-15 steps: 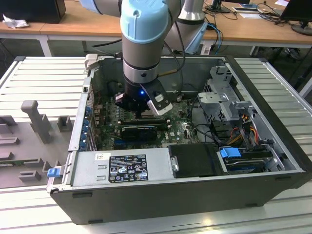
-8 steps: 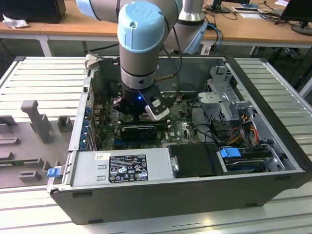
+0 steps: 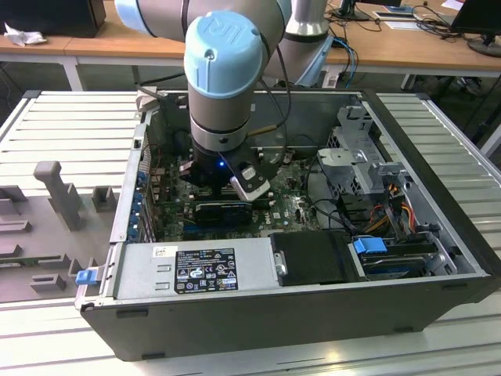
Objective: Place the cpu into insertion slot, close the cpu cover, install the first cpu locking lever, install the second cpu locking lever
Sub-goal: 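Install the second cpu locking lever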
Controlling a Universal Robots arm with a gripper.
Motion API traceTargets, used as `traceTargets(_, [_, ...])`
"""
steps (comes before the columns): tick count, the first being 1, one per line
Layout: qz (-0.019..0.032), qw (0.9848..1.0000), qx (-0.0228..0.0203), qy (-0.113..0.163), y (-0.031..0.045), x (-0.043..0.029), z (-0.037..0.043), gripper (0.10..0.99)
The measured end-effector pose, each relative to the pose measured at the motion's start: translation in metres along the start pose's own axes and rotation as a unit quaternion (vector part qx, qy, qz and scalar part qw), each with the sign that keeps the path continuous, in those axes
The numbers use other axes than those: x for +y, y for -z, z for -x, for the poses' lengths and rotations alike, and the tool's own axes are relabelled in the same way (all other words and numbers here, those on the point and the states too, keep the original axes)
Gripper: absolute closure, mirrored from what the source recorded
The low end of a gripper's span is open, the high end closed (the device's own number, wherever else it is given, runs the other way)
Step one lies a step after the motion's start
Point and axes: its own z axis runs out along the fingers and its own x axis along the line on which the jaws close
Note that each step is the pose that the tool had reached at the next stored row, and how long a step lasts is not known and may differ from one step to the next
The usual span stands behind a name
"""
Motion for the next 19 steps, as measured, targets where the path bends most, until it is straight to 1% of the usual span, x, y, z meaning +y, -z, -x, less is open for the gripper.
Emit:
traceTargets(1, [0.0035,1.0,-0.0004,0.0,-0.0009,-0.0005,-0.0011,0.98])
traceTargets(5, [0.0109,0.9999,-0.0011,0.002,-0.0049,-0.0012,-0.0025,0.98])
traceTargets(10, [0.0217,0.9998,-0.0018,0.002,-0.0089,0.0012,-0.0023,0.98])
traceTargets(12, [0.0261,0.9997,-0.002,0.003,-0.0107,0.0036,-0.0028,0.98])
traceTargets(13, [0.026,0.9997,-0.0021,0.003,0.0045,0.0081,-0.003,0.98])
traceTargets(14, [0.0259,0.9997,-0.0021,0.003,0.0138,0.0108,-0.003,0.98])
traceTargets(17, [0.0259,0.9997,-0.0021,0.003,0.0227,0.0134,-0.0029,0.98])
traceTargets(19, [0.026,0.9997,-0.0022,0.003,0.0233,0.0136,-0.0029,0.98])
